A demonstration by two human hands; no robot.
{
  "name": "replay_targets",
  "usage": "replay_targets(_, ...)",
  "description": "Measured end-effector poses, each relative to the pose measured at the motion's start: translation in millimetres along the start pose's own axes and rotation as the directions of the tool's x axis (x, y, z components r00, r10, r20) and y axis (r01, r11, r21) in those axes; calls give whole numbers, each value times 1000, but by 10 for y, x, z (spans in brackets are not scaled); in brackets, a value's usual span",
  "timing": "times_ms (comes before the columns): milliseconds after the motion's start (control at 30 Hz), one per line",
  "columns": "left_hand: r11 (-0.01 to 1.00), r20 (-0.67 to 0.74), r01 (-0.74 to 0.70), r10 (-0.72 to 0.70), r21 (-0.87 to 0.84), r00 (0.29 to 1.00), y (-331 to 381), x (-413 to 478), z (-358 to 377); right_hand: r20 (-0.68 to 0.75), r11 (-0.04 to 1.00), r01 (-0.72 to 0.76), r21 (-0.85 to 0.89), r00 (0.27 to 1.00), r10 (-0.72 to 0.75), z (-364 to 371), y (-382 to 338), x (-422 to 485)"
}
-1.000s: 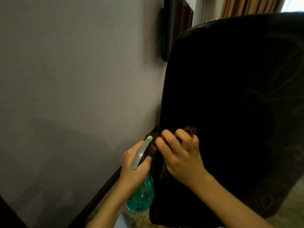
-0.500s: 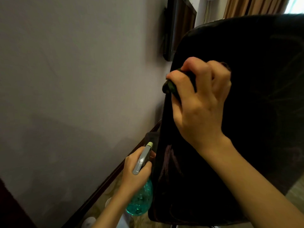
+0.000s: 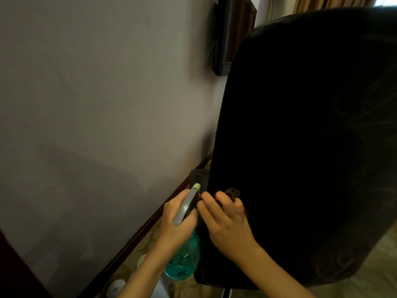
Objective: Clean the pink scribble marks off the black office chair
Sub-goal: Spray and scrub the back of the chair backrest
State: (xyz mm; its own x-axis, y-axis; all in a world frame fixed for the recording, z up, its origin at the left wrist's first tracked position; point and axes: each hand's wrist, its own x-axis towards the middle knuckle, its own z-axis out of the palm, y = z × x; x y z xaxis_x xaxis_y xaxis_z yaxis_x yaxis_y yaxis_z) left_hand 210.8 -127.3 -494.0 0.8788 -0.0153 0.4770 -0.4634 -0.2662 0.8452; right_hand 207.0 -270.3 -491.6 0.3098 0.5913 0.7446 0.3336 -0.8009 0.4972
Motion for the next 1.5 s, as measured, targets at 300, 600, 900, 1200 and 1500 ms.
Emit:
replay_targets(300, 998, -55, 62, -61, 16, 997, -1, -72, 15, -384, 924, -291, 248, 846, 369, -820, 847, 876)
replay_targets(600, 995, -41, 98, -98, -6, 994, -126, -36, 61, -297, 970, -224, 93, 924, 242, -60, 637, 274)
replay_targets(900, 999, -120, 35, -32, 26, 992, -27, -28, -94, 41, 999, -50, 21, 998, 49, 86, 215, -231)
replay_targets(1200, 999, -169, -26, 19, -40, 985, 602, 59, -341, -504, 934, -264, 241, 788, 353, -1101, 1202, 1322)
replay_targets(1500, 989, -147, -115, 101, -87, 984, 901, 364, -345, -454, 943, -287, 170, 826, 334, -724, 1509, 1308)
